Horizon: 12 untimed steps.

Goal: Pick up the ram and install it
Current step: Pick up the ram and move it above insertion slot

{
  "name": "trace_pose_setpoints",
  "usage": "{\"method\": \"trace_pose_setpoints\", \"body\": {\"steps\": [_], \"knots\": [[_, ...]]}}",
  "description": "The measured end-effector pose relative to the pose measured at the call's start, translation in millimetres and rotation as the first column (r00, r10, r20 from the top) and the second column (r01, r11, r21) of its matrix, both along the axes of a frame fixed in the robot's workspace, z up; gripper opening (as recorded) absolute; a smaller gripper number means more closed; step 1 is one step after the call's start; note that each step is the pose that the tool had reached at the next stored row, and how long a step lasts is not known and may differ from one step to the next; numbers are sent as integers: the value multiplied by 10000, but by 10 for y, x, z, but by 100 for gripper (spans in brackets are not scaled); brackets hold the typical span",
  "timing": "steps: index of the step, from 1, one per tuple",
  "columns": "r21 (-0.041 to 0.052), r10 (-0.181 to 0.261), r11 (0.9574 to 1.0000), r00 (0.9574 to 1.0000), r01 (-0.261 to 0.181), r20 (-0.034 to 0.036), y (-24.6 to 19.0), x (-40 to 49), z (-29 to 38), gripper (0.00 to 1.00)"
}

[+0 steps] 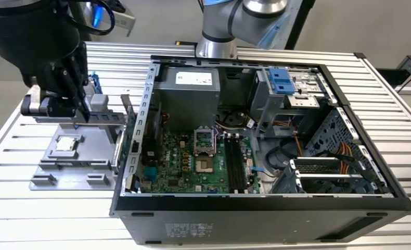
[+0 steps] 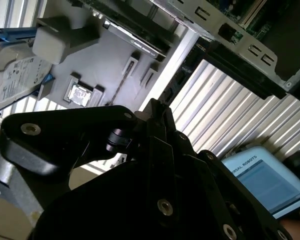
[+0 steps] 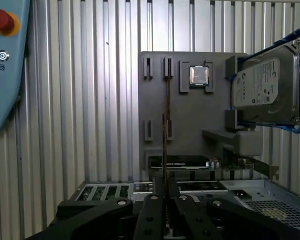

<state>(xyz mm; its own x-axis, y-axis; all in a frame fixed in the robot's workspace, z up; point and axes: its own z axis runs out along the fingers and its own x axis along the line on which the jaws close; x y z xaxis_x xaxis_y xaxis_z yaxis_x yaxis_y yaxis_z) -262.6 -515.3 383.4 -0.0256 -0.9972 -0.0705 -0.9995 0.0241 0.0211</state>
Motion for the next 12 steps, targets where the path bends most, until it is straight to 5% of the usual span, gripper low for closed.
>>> {"method": "trace_pose_setpoints", "body": {"steps": [12], "knots": [[0,0,10000,10000,0,-5,0,195,0,0]]}}
